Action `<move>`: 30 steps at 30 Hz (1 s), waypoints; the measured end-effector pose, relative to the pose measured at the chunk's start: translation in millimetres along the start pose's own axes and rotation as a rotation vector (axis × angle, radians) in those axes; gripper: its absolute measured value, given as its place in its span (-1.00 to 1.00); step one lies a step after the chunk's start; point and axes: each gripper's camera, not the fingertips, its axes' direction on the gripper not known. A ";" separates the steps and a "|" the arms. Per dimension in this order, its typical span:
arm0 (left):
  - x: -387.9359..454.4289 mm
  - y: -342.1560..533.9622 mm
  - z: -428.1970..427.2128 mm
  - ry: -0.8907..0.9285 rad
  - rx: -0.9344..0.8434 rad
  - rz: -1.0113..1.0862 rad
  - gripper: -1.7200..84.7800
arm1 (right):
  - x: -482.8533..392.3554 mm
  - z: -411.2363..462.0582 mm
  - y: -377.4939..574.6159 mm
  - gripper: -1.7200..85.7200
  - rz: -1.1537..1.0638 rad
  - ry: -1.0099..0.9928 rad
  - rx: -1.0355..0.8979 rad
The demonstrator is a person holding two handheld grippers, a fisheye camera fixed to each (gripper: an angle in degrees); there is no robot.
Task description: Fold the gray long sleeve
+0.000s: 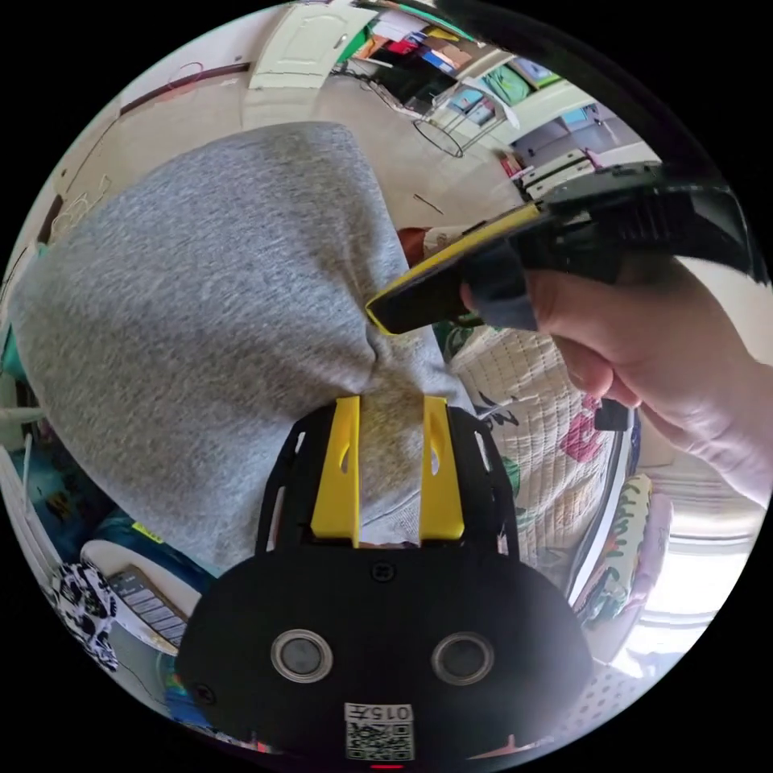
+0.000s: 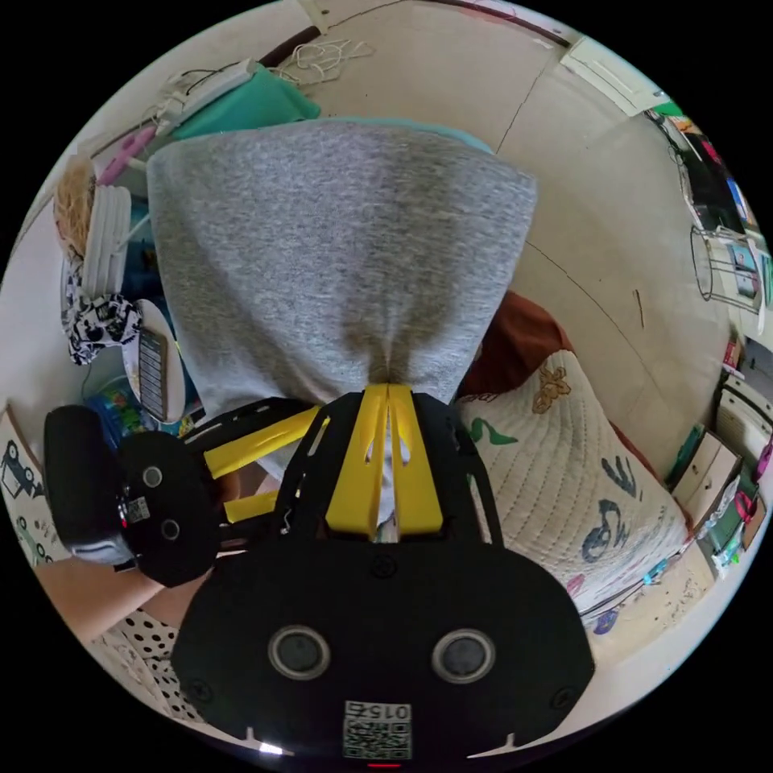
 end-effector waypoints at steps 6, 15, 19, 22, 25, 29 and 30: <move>21.6 -32.0 0.2 0.040 -0.068 0.076 -0.72 | 2.9 -24.4 35.3 -0.97 0.017 -0.048 0.036; 105.3 -55.7 -4.6 -0.019 -0.144 0.121 -0.79 | 11.7 -75.3 221.6 -0.96 0.250 -0.356 0.191; 175.8 -74.5 1.9 -0.014 -0.225 0.245 -0.89 | 9.1 -86.2 331.0 -0.97 0.415 -0.436 0.177; 233.0 -89.3 2.0 0.015 -0.256 0.325 -0.93 | 8.2 -95.7 406.0 -0.97 0.553 -0.485 0.190; 299.6 -102.2 3.4 0.027 -0.267 0.419 -0.95 | 5.8 -109.0 480.9 -0.97 0.702 -0.524 0.257; 417.7 -110.1 10.6 0.062 -0.253 0.585 -0.93 | -8.5 -127.0 587.9 -0.97 0.904 -0.553 0.409; 436.9 -109.5 12.2 0.064 -0.246 0.611 -0.92 | -11.8 -128.7 603.5 -0.97 0.932 -0.554 0.433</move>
